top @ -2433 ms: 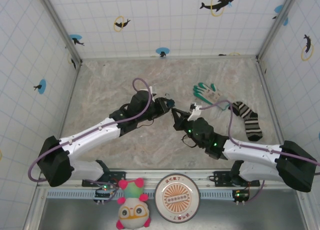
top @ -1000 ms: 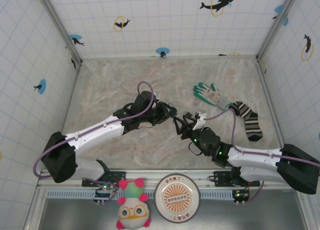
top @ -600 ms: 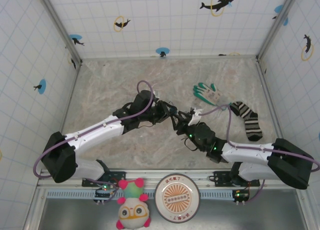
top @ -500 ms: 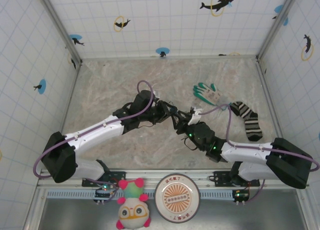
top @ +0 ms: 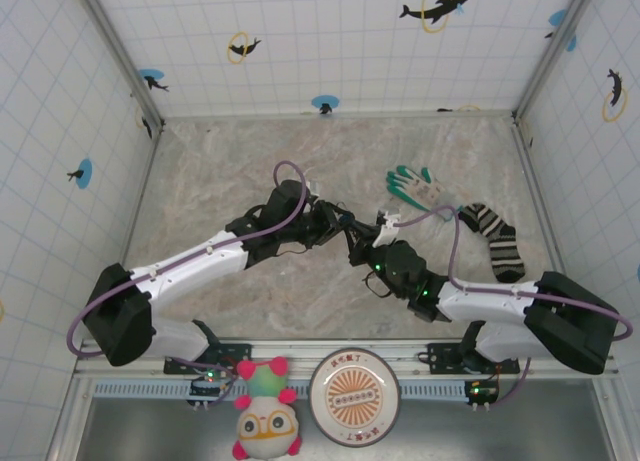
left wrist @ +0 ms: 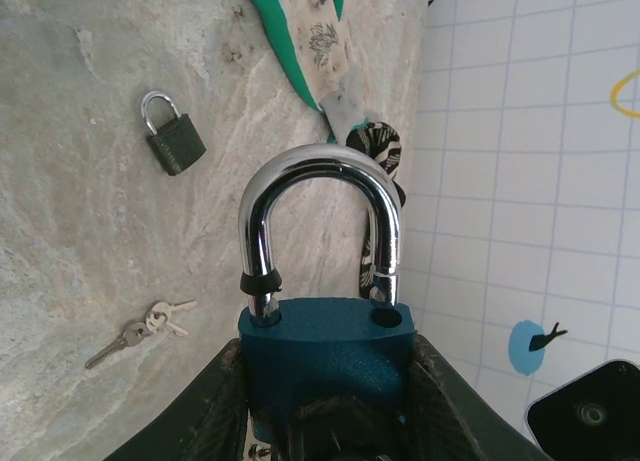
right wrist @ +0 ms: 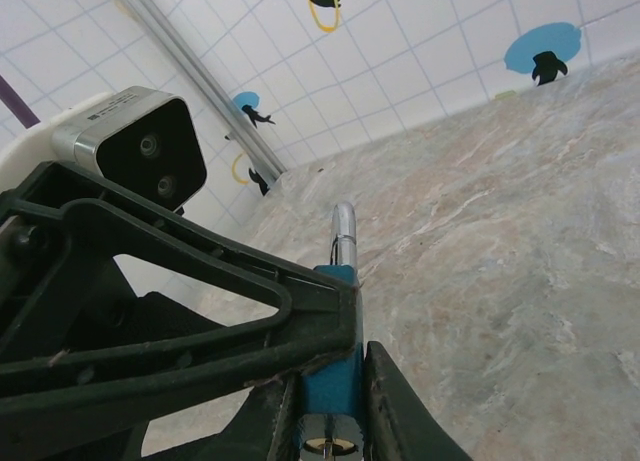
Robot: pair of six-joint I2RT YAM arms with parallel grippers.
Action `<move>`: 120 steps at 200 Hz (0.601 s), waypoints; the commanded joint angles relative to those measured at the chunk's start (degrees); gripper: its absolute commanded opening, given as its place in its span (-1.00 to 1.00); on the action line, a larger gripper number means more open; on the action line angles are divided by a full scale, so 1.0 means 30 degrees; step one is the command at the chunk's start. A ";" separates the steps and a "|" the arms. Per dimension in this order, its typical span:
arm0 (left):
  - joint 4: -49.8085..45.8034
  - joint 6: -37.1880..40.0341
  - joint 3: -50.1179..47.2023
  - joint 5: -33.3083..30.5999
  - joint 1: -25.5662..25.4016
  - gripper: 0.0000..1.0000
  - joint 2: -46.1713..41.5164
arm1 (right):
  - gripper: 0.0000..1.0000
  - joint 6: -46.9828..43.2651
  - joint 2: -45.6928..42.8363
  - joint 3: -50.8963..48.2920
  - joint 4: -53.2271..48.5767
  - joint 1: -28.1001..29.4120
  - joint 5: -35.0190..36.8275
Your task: Unlock with the key
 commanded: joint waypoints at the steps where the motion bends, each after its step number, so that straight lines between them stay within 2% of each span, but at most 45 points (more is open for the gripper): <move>1: 0.0608 -0.0140 0.0253 0.0448 0.0000 -0.67 -0.0123 | -0.94 0.0506 0.0076 0.0521 0.0602 -0.0341 0.0449; 12: 0.0608 -0.0098 0.0179 0.0332 0.0035 -0.54 -0.0214 | -1.00 0.0515 0.0052 0.0460 0.0584 -0.0345 0.0286; 40: 0.0462 0.0074 0.0111 0.0004 0.0142 -0.06 -0.0473 | -1.00 0.0625 -0.0158 0.0198 0.0556 -0.0345 -0.0046; 82: 0.0235 0.0433 -0.0045 -0.0245 0.0626 0.20 -0.1018 | -1.00 0.0654 -0.0830 -0.0298 0.0323 -0.0367 -0.0740; 120: -0.1522 0.1535 0.0118 -0.1151 0.1189 0.23 -0.1752 | -1.00 0.0713 -0.1652 -0.0913 0.0070 -0.0712 -0.1729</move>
